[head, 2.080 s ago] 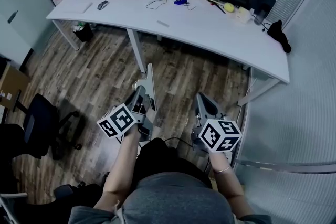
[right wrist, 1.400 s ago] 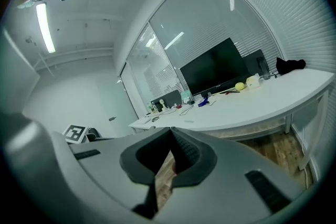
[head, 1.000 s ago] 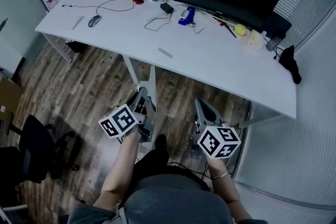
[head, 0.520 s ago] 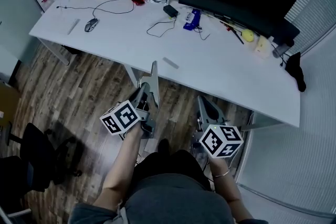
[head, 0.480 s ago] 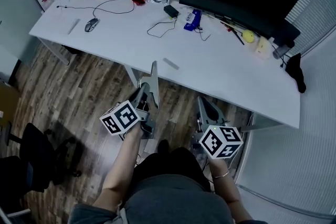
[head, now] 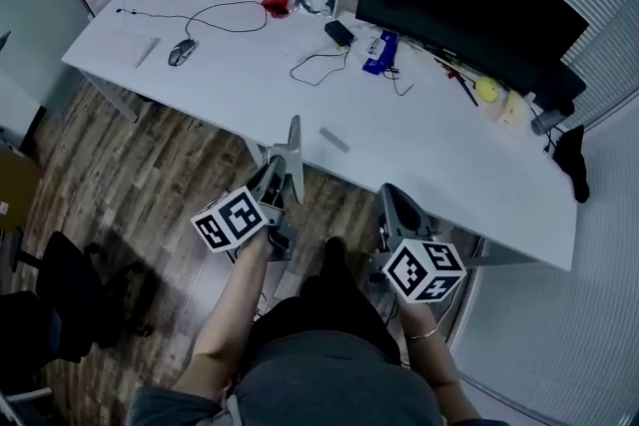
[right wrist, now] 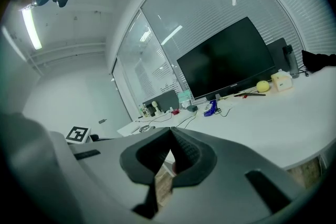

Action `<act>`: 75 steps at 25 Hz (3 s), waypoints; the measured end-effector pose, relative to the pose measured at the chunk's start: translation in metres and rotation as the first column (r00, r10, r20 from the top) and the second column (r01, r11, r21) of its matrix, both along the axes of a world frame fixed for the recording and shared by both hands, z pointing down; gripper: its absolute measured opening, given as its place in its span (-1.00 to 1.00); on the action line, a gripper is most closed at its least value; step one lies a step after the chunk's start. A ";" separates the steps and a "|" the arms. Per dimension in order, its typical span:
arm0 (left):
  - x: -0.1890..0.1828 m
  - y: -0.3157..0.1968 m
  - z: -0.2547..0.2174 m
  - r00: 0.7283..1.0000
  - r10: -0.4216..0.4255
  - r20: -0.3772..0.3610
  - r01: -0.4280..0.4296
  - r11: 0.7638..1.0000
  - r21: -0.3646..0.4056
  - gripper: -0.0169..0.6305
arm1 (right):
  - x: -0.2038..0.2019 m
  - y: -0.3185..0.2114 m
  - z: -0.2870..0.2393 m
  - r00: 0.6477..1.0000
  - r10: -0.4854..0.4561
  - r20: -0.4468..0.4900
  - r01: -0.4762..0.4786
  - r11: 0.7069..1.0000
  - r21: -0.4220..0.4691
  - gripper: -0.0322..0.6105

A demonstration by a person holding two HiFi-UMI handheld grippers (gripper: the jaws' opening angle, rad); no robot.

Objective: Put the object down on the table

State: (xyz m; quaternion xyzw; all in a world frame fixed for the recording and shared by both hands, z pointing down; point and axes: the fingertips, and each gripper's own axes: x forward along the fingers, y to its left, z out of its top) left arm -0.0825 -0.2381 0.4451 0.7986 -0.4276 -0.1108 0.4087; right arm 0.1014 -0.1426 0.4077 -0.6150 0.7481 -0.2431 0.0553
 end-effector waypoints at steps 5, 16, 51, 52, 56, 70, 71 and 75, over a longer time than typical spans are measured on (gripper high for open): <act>0.005 -0.029 0.001 1.000 -0.021 0.014 0.021 1.000 -0.001 -0.88 | 0.005 -0.039 -0.007 0.999 -0.041 0.002 0.041 0.999 0.018 -0.89; 0.016 -0.087 0.017 0.997 -0.078 0.014 0.078 0.996 -0.047 -0.88 | 0.010 -0.106 -0.003 0.992 -0.124 0.009 0.124 0.992 0.001 -0.89; 0.037 -0.184 0.104 0.990 -0.085 0.116 0.109 0.969 -0.220 -0.88 | 0.040 -0.143 0.011 0.990 -0.137 0.018 0.138 0.990 -0.040 -0.89; 0.038 -0.185 0.105 0.989 -0.081 0.120 0.107 0.969 -0.224 -0.88 | 0.040 -0.143 0.011 0.990 -0.138 0.017 0.138 0.990 -0.041 -0.89; 0.040 -0.190 0.108 0.989 -0.066 0.136 0.096 0.968 -0.232 -0.88 | 0.042 -0.142 0.012 0.991 -0.134 0.018 0.135 0.990 -0.044 -0.89; 0.047 -0.194 0.120 0.987 -0.038 0.153 0.076 0.964 -0.254 -0.88 | 0.045 -0.139 0.013 0.992 -0.123 0.017 0.124 0.991 -0.048 -0.89; 0.047 -0.194 0.120 0.987 -0.036 0.155 0.074 0.965 -0.252 -0.88 | 0.045 -0.139 0.013 0.992 -0.123 0.017 0.123 0.991 -0.048 -0.89; 0.048 -0.194 0.120 0.986 -0.030 0.165 0.071 0.967 -0.247 -0.87 | 0.045 -0.138 0.015 0.992 -0.124 0.015 0.125 0.991 -0.052 -0.89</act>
